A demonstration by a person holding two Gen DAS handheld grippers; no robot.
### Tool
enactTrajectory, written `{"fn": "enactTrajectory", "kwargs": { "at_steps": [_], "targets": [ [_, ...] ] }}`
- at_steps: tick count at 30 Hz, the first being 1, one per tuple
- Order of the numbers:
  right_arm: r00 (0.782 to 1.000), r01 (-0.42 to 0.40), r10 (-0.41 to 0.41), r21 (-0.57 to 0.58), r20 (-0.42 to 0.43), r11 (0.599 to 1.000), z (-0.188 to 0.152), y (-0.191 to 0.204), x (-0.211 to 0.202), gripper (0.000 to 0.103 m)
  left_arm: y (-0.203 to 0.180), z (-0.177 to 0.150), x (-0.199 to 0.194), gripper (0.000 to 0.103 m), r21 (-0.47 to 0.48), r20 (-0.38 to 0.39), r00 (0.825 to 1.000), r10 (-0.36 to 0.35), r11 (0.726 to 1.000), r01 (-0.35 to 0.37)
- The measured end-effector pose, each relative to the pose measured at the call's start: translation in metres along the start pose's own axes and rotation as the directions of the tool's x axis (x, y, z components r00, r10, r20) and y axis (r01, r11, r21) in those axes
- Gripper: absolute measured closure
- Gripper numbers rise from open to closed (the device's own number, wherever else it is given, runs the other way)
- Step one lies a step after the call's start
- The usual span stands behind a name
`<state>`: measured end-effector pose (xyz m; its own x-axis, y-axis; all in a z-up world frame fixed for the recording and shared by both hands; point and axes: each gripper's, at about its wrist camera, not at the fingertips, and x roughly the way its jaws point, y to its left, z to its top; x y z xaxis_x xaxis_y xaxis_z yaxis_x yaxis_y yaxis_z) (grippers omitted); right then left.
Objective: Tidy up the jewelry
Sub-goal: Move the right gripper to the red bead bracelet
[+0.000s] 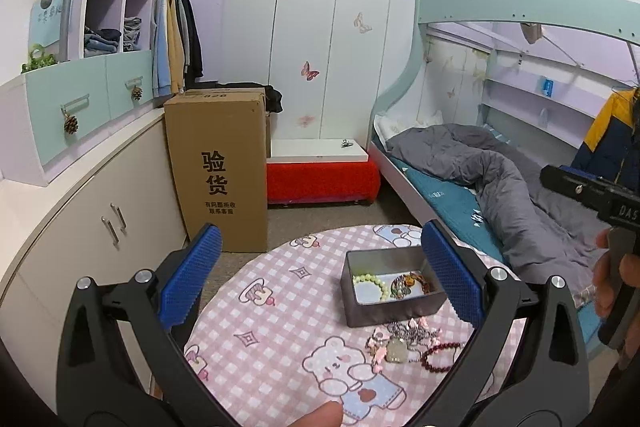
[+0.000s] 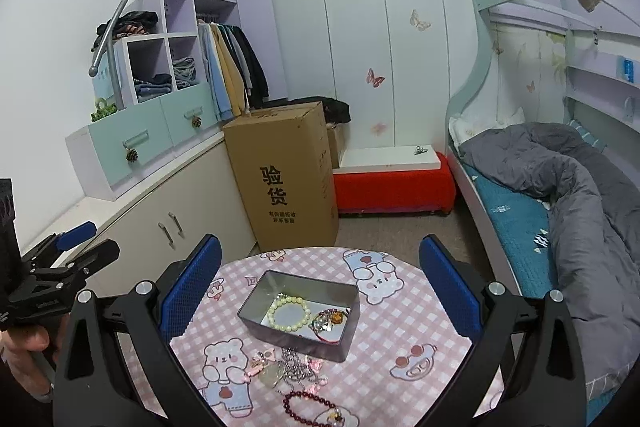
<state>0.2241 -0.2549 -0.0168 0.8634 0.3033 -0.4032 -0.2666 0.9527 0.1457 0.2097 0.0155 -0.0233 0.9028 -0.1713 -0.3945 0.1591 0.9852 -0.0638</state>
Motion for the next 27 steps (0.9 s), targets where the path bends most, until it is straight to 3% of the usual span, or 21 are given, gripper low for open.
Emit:
{"fn": "enactTrajectory", "kwargs": {
  "at_steps": [13, 19, 27],
  "targets": [
    [0.999, 0.037, -0.037, 0.017, 0.008, 0.999, -0.037, 0.004, -0.037, 0.007, -0.004, -0.041, -0.016, 0.006, 0.026, -0.031, 1.000, -0.006, 1.000, 0.007],
    [0.994, 0.049, -0.046, 0.029, -0.095, 0.998, -0.077, 0.003, -0.017, 0.007, -0.007, -0.070, 0.000, 0.006, 0.031, -0.109, 0.994, -0.005, 0.999, 0.009],
    [0.977, 0.044, -0.034, 0.039, -0.213, 0.998, -0.114, 0.000, 0.007, 0.007, -0.017, -0.110, 0.039, 0.006, 0.042, -0.246, 0.969, -0.029, 0.998, 0.041]
  ]
}}
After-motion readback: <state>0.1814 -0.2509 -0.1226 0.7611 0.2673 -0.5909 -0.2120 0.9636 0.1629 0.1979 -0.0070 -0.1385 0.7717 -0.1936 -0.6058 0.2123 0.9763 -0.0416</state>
